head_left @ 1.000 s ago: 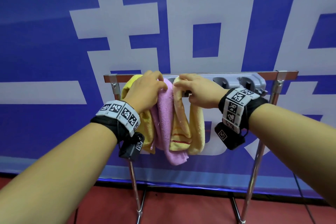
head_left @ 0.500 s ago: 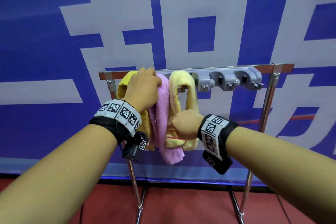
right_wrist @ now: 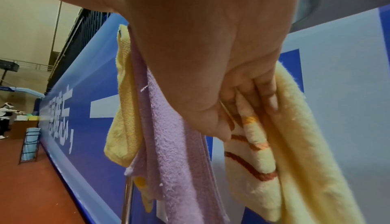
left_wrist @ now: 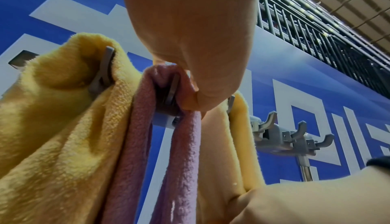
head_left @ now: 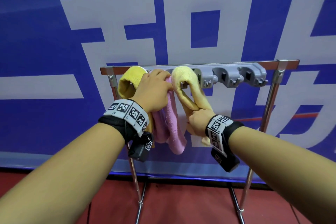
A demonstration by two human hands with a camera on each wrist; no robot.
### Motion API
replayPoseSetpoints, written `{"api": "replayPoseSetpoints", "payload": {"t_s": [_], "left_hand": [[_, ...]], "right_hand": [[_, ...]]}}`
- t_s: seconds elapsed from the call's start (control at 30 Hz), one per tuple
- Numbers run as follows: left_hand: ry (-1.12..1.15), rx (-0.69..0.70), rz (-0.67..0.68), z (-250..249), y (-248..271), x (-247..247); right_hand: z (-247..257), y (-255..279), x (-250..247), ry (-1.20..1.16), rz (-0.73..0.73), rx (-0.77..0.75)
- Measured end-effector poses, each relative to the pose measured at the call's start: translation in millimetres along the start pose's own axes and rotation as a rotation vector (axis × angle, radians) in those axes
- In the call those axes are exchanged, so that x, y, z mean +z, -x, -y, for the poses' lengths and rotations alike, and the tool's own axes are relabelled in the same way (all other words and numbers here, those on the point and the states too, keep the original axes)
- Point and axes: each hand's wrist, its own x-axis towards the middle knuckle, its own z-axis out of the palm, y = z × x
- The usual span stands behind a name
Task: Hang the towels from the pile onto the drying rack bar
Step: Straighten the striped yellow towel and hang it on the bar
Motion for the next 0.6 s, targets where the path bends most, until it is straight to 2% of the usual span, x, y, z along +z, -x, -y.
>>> {"api": "replayPoseSetpoints", "payload": {"t_s": [0.07,0.13,0.23,0.37,0.47,0.6], "left_hand": [[0.0,0.009,-0.004,0.5,0.0,1.8],[0.015,0.013,-0.004,1.0,-0.1,1.4],[0.071,0.017,0.01,2.2,-2.2,-2.1],[0.253,-0.044,0.026,3.4,-7.2,-7.7],[0.365,-0.151,-0.028,5.8,-11.5,-11.2],[0.303,-0.294,-0.078,11.0,-15.8,-12.4]], "right_hand": [[2.1,4.3,-6.8,-0.032,0.061,-0.027],[7.3,4.2,-9.0,-0.114,0.111,-0.125],[10.9,10.0,-13.6,-0.345,0.083,-0.272],[1.1,23.9,-39.7,-0.483,-0.116,-0.356],[-14.3,29.4,-58.4,-0.541,-0.275,-0.288],[-32.8,36.0,-79.1,-0.691,-0.604,-0.212]]}}
